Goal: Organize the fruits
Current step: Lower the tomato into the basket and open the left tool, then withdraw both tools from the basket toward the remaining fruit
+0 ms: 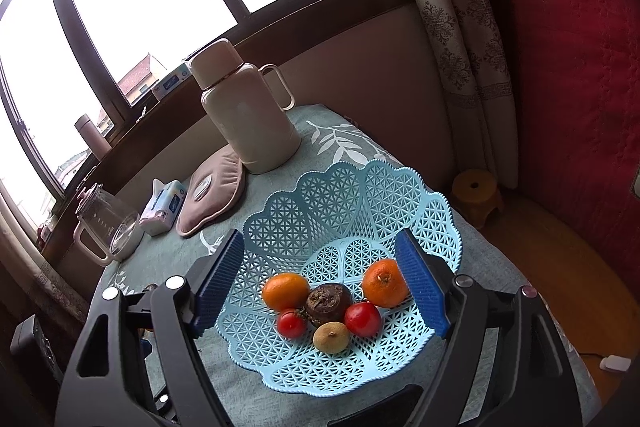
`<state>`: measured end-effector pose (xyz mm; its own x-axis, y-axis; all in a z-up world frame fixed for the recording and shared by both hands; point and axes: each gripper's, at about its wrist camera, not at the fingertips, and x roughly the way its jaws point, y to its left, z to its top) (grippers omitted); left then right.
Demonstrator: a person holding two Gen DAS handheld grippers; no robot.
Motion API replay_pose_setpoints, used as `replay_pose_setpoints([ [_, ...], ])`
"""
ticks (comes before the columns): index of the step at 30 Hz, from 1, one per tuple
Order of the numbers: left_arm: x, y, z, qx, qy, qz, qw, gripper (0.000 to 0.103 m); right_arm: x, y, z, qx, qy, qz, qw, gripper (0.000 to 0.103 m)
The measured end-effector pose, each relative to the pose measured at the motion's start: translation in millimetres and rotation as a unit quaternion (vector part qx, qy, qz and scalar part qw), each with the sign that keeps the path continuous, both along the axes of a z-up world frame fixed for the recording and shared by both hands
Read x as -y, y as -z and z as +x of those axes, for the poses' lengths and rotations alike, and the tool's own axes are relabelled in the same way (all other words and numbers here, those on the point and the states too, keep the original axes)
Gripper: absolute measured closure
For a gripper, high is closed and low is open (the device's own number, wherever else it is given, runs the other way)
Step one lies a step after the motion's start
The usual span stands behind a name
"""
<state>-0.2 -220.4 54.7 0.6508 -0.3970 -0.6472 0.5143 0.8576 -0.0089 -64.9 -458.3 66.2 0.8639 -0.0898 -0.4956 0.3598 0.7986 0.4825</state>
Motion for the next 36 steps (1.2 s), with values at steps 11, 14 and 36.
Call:
replay_pose_setpoints([
  [11, -57.1, 0.7, 15.3, -0.008, -0.063, -0.014, 0.9979, 0.013, -7.5, 4.1, 2.6, -0.007, -0.010, -0.003, 1.000, 0.024],
  [14, -75.2, 0.0, 20.9, -0.006, -0.082, -0.016, 0.9965, 0.013, -13.6, 7.0, 4.8, -0.012, -0.017, -0.005, 1.000, 0.024],
  [36, -160.7, 20.2, 67.8, -0.032, -0.190, -0.007, 0.9812, 0.013, -67.0, 0.0, 7.2, -0.006, -0.084, -0.048, 0.995, 0.024],
])
